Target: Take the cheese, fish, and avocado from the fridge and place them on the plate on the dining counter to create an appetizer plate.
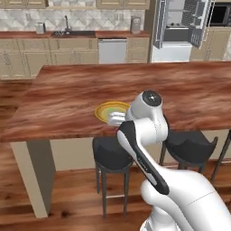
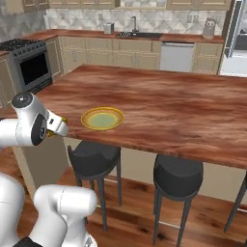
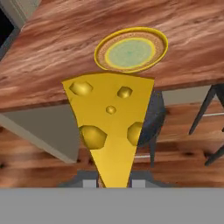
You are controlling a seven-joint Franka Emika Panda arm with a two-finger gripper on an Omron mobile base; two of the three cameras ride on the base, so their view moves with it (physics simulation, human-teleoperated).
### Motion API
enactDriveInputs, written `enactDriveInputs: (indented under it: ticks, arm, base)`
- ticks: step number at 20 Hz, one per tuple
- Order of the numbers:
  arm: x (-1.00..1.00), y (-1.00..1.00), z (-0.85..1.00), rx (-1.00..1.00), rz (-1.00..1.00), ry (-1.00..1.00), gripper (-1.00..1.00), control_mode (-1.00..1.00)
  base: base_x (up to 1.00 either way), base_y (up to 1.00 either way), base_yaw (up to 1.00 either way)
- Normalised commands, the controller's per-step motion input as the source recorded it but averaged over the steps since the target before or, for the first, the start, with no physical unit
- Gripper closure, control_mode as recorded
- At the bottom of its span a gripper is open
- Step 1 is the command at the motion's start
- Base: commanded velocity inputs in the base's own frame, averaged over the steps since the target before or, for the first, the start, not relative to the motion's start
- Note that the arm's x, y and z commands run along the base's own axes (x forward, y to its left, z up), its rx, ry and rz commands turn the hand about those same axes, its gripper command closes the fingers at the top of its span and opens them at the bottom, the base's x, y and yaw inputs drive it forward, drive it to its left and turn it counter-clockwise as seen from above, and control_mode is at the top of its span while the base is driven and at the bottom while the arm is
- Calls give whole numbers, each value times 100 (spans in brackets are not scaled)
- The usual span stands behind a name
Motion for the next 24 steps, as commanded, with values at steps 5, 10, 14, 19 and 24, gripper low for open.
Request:
enactDriveInputs:
  ticks: [5,10,14,19,24]
  arm:
    - [0,0,0,0,0,0,100,100]
    - [0,0,0,0,0,0,100,100]
    - [54,0,-5,-4,-27,4,100,-100]
    - [58,-20,-26,-1,-19,9,100,-100]
    - [62,-47,-39,0,-14,10,100,-100]
  base:
    - [83,71,-34]
    - [73,26,-35]
    - [0,0,0]
    - [0,0,0]
    - [0,0,0]
